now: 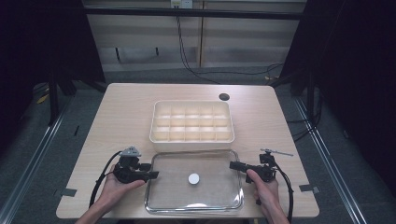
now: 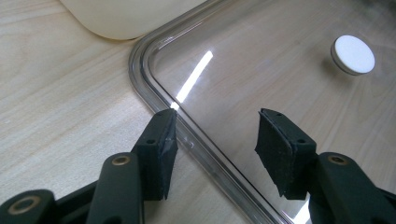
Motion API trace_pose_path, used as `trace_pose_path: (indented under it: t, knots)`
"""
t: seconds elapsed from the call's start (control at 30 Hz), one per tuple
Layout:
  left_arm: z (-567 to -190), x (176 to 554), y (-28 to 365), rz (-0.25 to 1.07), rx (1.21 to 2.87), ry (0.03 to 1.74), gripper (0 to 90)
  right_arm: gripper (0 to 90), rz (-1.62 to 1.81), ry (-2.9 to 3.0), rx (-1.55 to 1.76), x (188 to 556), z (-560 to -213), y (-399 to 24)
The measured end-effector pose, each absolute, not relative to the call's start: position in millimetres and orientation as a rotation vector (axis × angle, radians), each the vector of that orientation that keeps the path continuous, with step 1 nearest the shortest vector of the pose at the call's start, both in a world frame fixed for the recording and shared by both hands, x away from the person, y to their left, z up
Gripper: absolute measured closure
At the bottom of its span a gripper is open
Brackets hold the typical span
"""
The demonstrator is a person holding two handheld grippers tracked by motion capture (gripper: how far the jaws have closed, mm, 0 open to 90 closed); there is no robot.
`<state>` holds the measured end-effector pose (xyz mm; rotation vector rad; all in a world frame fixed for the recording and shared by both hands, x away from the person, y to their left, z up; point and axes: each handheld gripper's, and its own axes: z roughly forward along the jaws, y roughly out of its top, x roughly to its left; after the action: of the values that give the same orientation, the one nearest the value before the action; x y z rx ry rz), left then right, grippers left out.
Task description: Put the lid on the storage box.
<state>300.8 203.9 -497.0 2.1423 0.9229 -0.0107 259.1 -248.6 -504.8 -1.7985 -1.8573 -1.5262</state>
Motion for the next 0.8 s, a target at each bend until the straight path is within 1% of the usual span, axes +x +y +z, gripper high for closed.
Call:
trace_pose_path:
  t: [0.17, 0.2, 0.33, 0.37, 0.47, 0.7, 0.8]
  knots:
    - [-498, 304, 207, -0.029, 2.129, 0.935, 47.7, 63.5, -1.516, -1.85, -1.741, 261, -506, -247]
    - [-498, 304, 207, -0.031, 2.127, 0.932, 47.7, 65.9, -1.517, -1.858, -1.738, 261, -506, -245]
    - [-498, 304, 207, -0.022, 2.132, 0.926, 47.7, 66.8, -1.52, -1.88, -1.722, 261, -504, -244]
    - [-498, 304, 207, -0.022, 2.132, 0.92, 47.6, 68.9, -1.546, -1.867, -1.714, 261, -502, -245]
    - [-498, 304, 208, -0.032, 2.126, 0.925, 47.5, 69.8, -1.561, -1.867, -1.71, 260, -501, -245]
    - [-499, 305, 211, -0.037, 2.107, 0.927, 35.6, 72.6, -1.604, -1.866, -1.687, 257, -497, -246]
    - [-500, 303, 211, -0.035, 2.091, 0.928, 33.5, 73.3, -1.629, -1.869, -1.665, 257, -496, -246]
